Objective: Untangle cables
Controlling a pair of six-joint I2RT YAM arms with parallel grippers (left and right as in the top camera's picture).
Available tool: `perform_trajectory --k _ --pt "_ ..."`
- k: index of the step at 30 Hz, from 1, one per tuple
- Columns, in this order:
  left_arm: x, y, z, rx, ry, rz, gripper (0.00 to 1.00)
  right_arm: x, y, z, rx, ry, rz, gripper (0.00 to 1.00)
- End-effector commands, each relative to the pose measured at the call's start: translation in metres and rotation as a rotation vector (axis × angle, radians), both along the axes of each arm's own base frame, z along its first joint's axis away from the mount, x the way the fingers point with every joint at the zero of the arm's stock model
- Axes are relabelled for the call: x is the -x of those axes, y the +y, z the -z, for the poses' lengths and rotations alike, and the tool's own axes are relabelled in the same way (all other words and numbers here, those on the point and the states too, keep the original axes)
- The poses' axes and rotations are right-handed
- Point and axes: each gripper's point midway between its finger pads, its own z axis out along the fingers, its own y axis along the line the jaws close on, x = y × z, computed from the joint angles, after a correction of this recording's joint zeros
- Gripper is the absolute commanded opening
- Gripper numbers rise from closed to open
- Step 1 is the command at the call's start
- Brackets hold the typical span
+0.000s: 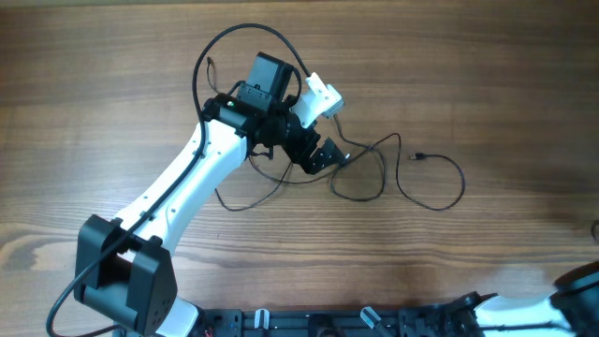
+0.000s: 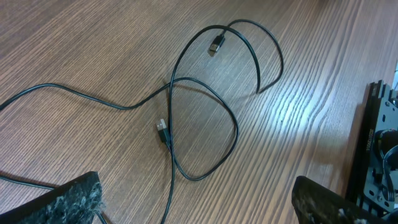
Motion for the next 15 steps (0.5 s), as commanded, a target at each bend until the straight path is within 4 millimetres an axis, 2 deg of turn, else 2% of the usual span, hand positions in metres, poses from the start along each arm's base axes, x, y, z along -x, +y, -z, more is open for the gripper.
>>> perform_trajectory --k 1,4,7,8,9,11,12,13,15 --pt "0.002 -0.002 -0.001 0.015 0.005 0.011 1.0 -0.009 -0.005 0.034 -0.071 0.005 -0.02 0.04" --pt "0.001 -0.003 -0.001 0.019 0.014 -0.001 1.0 -0.017 -0.006 0.056 -0.109 -0.015 -0.035 0.04" --pt "0.001 -0.003 -0.001 0.021 0.026 -0.014 1.0 -0.022 -0.009 0.061 -0.115 -0.027 -0.069 0.04" --pt "0.001 -0.003 -0.001 0.02 0.027 -0.014 1.0 -0.029 -0.011 0.062 -0.122 -0.039 -0.114 0.11" --pt "0.001 -0.003 -0.001 0.021 0.027 -0.014 1.0 -0.035 -0.012 0.063 -0.125 -0.061 -0.143 0.26" --pt "0.001 -0.003 -0.001 0.021 0.026 -0.014 1.0 -0.047 -0.014 0.063 -0.126 -0.116 -0.183 0.3" --pt "0.001 -0.003 -0.001 0.021 0.027 -0.014 1.0 -0.051 -0.014 0.063 -0.126 -0.133 -0.191 0.45" --pt "0.001 -0.003 -0.001 0.022 0.032 -0.019 1.0 -0.057 -0.013 0.064 -0.133 -0.164 -0.21 0.94" --pt "0.001 -0.003 -0.001 0.022 0.035 -0.022 1.0 -0.062 -0.013 0.064 -0.137 -0.19 -0.222 0.99"
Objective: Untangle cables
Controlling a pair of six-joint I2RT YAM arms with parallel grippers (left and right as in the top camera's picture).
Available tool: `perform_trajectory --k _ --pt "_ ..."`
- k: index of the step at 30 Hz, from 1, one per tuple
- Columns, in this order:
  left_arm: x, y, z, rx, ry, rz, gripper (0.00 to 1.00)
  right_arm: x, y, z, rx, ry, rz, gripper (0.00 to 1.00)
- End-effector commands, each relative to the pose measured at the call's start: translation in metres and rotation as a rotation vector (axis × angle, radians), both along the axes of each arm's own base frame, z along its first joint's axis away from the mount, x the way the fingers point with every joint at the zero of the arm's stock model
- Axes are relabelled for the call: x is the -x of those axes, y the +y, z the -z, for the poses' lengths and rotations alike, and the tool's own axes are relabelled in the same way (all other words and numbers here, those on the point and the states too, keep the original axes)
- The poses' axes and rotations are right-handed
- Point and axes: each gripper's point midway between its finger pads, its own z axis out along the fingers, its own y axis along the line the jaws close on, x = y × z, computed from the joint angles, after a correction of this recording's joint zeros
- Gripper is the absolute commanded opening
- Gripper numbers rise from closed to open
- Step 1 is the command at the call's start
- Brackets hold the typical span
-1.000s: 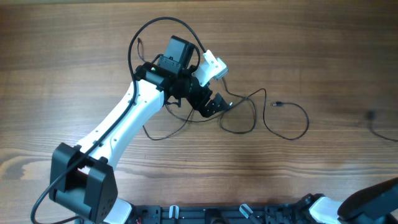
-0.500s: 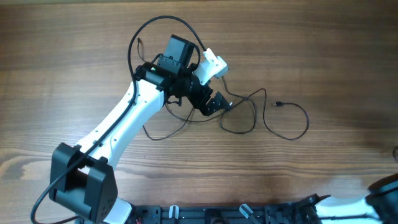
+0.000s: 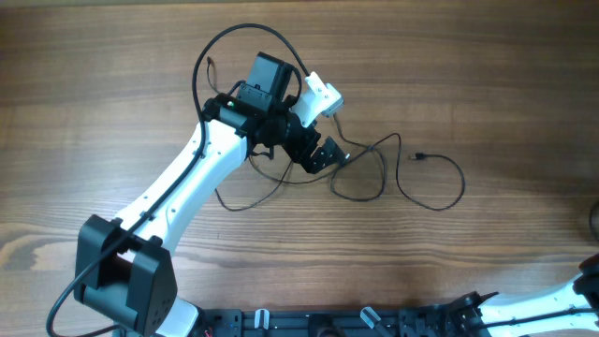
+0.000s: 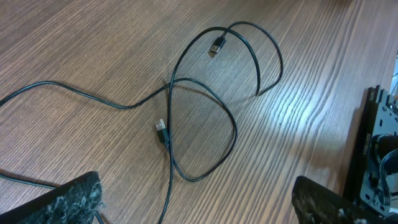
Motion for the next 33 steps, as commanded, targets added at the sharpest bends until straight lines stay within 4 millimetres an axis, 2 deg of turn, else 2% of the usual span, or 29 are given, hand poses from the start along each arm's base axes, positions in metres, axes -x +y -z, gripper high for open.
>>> perform_trajectory --k 1,4,9,12,15,17,20,21,22,25,26,28,33 --pt "0.002 -0.003 -0.001 0.019 0.029 -0.013 1.0 -0.023 0.0 0.003 -0.034 -0.088 -0.069 1.0" --pt "0.003 -0.002 0.0 0.015 0.036 -0.012 1.0 -0.046 0.004 -0.006 -0.07 -0.202 -0.118 1.0" --pt "-0.001 0.0 -0.002 0.007 0.014 -0.024 1.0 -0.073 0.01 -0.077 0.014 -0.277 -0.194 1.0" --pt "-0.018 0.01 -0.005 -0.046 -0.048 -0.122 1.0 -0.088 0.034 -0.111 0.047 -0.304 -0.245 1.0" --pt "-0.039 0.029 -0.022 -0.089 -0.118 -0.299 1.0 -0.117 0.088 -0.141 0.008 -0.365 -0.343 1.0" --pt "-0.046 0.042 -0.034 -0.114 -0.164 -0.387 1.0 -0.126 0.111 -0.157 0.031 -0.349 -0.4 1.0" --pt "-0.056 0.076 -0.059 -0.174 -0.25 -0.591 1.0 -0.147 0.156 -0.185 0.073 -0.348 -0.589 1.0" --pt "-0.056 0.093 -0.07 -0.198 -0.28 -0.67 1.0 -0.162 0.185 -0.196 0.067 -0.375 -0.73 1.0" --pt "-0.054 0.1 -0.075 -0.205 -0.288 -0.705 1.0 -0.172 0.209 -0.203 0.051 -0.403 -0.831 1.0" --pt "-0.047 0.125 -0.085 -0.221 -0.278 -0.814 1.0 -0.191 0.271 -0.207 -0.024 -0.444 -1.068 1.0" --pt "-0.045 0.133 -0.085 -0.225 -0.262 -0.85 1.0 -0.194 0.291 -0.205 -0.05 -0.433 -1.138 1.0" --pt "-0.041 0.153 -0.082 -0.237 -0.213 -0.928 1.0 -0.202 0.343 -0.194 -0.106 -0.4 -1.301 1.0" --pt "-0.04 0.192 -0.072 -0.275 -0.14 -1.048 1.0 -0.204 0.442 -0.185 -0.171 -0.362 -1.599 1.0"
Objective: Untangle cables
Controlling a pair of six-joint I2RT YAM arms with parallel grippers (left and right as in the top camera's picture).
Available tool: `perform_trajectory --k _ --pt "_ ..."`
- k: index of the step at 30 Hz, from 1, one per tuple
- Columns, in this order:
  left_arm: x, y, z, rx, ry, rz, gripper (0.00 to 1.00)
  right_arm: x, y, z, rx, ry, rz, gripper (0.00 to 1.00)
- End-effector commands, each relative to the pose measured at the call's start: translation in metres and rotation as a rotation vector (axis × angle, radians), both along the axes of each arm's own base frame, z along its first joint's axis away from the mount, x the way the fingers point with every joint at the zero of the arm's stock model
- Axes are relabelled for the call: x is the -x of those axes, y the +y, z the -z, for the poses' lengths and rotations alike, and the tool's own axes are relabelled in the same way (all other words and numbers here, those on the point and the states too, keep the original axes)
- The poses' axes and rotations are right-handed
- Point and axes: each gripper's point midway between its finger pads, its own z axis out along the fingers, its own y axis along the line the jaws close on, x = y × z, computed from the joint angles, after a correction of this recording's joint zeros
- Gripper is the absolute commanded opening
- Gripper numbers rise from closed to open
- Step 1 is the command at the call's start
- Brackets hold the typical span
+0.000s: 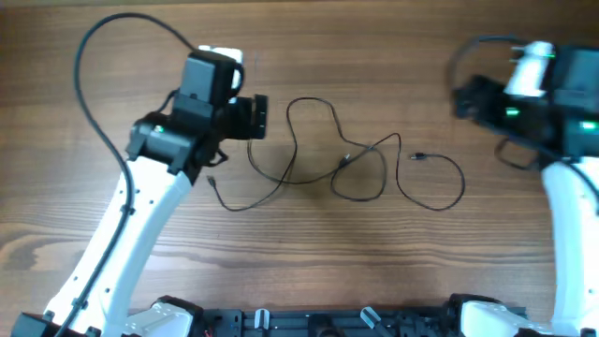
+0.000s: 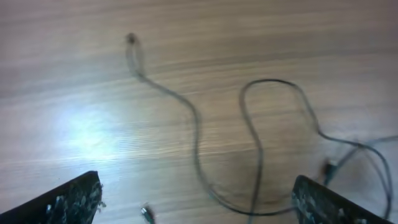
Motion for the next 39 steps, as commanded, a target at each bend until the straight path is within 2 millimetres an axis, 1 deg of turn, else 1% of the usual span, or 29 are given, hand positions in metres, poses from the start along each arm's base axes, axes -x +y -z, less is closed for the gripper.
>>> perform_trajectory --k 1,3,4,6,8,10,12,14,15,18,22,26,28,30,31,32,34,36,37,38,39 --pt "-0.003 0.034 -0.001 0.018 0.004 -0.144 1.0 0.005 0.064 0.01 0.004 0.025 -0.215 1.0" --pt "-0.004 0.046 0.001 0.033 0.017 -0.172 1.0 0.006 0.086 0.022 0.011 0.063 -0.258 1.0" --pt "-0.004 0.047 0.002 0.054 0.029 -0.154 1.0 0.005 0.092 0.031 0.018 0.092 -0.252 1.0" --pt "-0.002 0.044 0.004 0.098 0.052 -0.107 1.0 0.002 0.1 0.049 0.049 0.14 -0.255 1.0" --pt "-0.004 0.052 0.006 0.107 0.058 -0.13 1.0 -0.004 0.11 0.068 0.053 0.182 -0.278 1.0" --pt "-0.004 0.055 0.009 0.116 0.069 -0.136 1.0 -0.008 0.118 0.09 0.056 0.234 -0.288 1.0" --pt "-0.004 0.047 0.011 0.14 0.083 -0.102 1.0 -0.011 0.124 0.11 0.057 0.278 -0.292 1.0" --pt "-0.003 0.035 0.014 0.16 0.098 -0.018 1.0 -0.015 0.128 0.129 0.059 0.316 -0.294 1.0" --pt "-0.003 0.031 0.016 0.166 0.107 0.011 1.0 -0.016 0.129 0.136 0.059 0.331 -0.29 1.0" --pt "-0.005 0.028 0.027 0.174 0.142 0.021 1.0 -0.018 0.13 0.161 0.058 0.388 -0.273 1.0" --pt "-0.007 0.025 0.041 0.182 0.185 0.027 1.0 -0.009 0.127 0.185 0.068 0.464 -0.272 1.0" --pt "-0.007 0.021 0.043 0.19 0.192 0.059 1.0 -0.001 0.125 0.194 0.071 0.49 -0.271 1.0" --pt "-0.007 0.021 0.042 0.19 0.189 0.059 1.0 0.005 0.12 0.2 0.074 0.516 -0.221 0.99" --pt "-0.007 0.021 0.042 0.19 0.189 0.059 1.0 0.009 0.108 0.202 0.113 0.543 -0.126 0.98" --pt "-0.007 0.021 0.042 0.19 0.189 0.059 1.0 0.009 0.104 0.201 0.131 0.542 -0.108 0.96" --pt "-0.007 0.021 0.042 0.19 0.189 0.059 1.0 0.009 0.103 0.199 0.135 0.538 -0.106 0.89" --pt "-0.007 0.02 0.042 0.193 0.189 0.061 1.0 0.008 0.103 0.191 0.132 0.514 -0.106 0.5" --pt "-0.007 0.02 0.042 0.193 0.19 0.061 1.0 0.005 0.104 0.179 0.126 0.479 -0.125 0.39" --pt "-0.007 0.02 0.042 0.193 0.189 0.061 1.0 0.004 0.105 0.172 0.128 0.461 -0.144 0.11" --pt "-0.007 0.02 0.042 0.193 0.189 0.061 1.0 0.004 0.105 0.166 0.13 0.447 -0.153 0.04" --pt "-0.007 0.02 0.042 0.193 0.189 0.062 1.0 0.005 0.105 0.159 0.135 0.432 -0.17 0.04"
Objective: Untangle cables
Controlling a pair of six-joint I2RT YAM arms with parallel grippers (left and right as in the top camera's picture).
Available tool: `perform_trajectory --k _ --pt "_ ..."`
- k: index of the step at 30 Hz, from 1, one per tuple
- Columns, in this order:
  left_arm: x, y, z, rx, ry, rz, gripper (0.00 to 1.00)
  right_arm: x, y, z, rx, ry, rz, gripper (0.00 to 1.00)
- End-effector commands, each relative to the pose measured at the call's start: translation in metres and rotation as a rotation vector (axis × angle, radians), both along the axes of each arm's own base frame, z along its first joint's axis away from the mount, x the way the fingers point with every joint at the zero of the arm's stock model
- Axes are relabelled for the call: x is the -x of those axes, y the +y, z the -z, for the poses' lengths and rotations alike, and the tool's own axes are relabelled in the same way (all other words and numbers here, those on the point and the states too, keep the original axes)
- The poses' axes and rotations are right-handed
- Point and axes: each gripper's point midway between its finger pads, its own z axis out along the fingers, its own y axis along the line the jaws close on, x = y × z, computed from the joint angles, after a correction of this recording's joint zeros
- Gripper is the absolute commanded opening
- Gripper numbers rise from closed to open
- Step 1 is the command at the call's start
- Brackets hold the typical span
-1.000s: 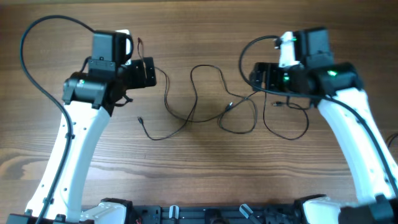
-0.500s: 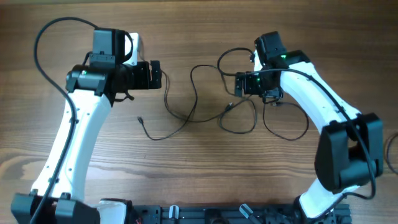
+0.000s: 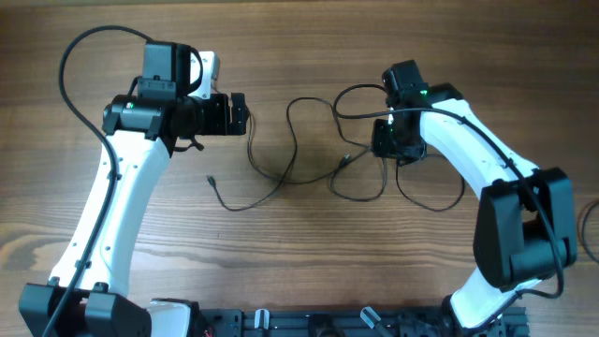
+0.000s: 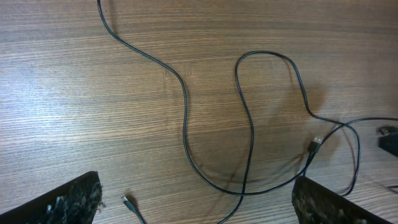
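Note:
Thin black cables (image 3: pixel 314 101) lie tangled in loops on the wooden table (image 3: pixel 299 262). A USB plug (image 3: pixel 348 159) sits at the middle of the knot and a small loose plug (image 3: pixel 211 180) lies at the left. My left gripper (image 3: pixel 245 114) hovers open just left of the loops. In the left wrist view its gripper (image 4: pixel 196 211) is empty, with the cable (image 4: pixel 185 112), the USB plug (image 4: pixel 316 144) and the small plug (image 4: pixel 127 201) ahead of its fingers (image 4: pixel 62 202). My right gripper (image 3: pixel 393 140) is low over the right side of the tangle; its jaws are hidden.
The rig's black rail (image 3: pixel 328 323) runs along the table's near edge. The right arm's white links (image 3: pixel 477 150) cross over the cables' right-hand loop (image 3: pixel 440 204). The left arm's own black lead (image 3: pixel 84 42) arches over the far left of the table.
My right arm was high at the far right of the table and now has its gripper over the right part of the tangle. The left gripper has shifted slightly left, still open.
At first my left gripper hung open over the middle of the tangle and the right arm was low in the bottom right corner. Later the left gripper stood left of the cables and the right arm at the far right. Now the right gripper is over the tangle.

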Motion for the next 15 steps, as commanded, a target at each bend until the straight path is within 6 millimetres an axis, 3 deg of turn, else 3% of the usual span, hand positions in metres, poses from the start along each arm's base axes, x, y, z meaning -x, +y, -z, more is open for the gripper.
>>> perform_trajectory --k 1,6,9,10,13,15 --pt "0.0 -0.002 0.0 0.007 -0.002 0.022 1.0 -0.002 -0.002 -0.034 0.006 -0.091 -0.038 0.04" --pt "0.0 -0.002 0.0 0.01 -0.001 0.024 1.0 0.007 -0.006 -0.058 0.009 -0.124 -0.078 0.04" --pt "0.0 -0.002 0.0 0.01 -0.001 0.024 1.0 0.005 -0.005 -0.088 -0.012 -0.213 -0.076 0.04" --pt "0.0 -0.002 0.0 0.01 -0.001 0.024 1.0 0.001 -0.005 -0.118 -0.03 -0.305 -0.073 0.04" --pt "0.0 -0.002 0.0 0.01 -0.001 0.024 1.0 -0.003 -0.01 -0.174 -0.036 -0.475 -0.056 0.04" --pt "0.0 -0.002 0.0 0.01 -0.001 0.024 1.0 0.001 -0.023 -0.224 0.002 -0.624 -0.047 0.04"
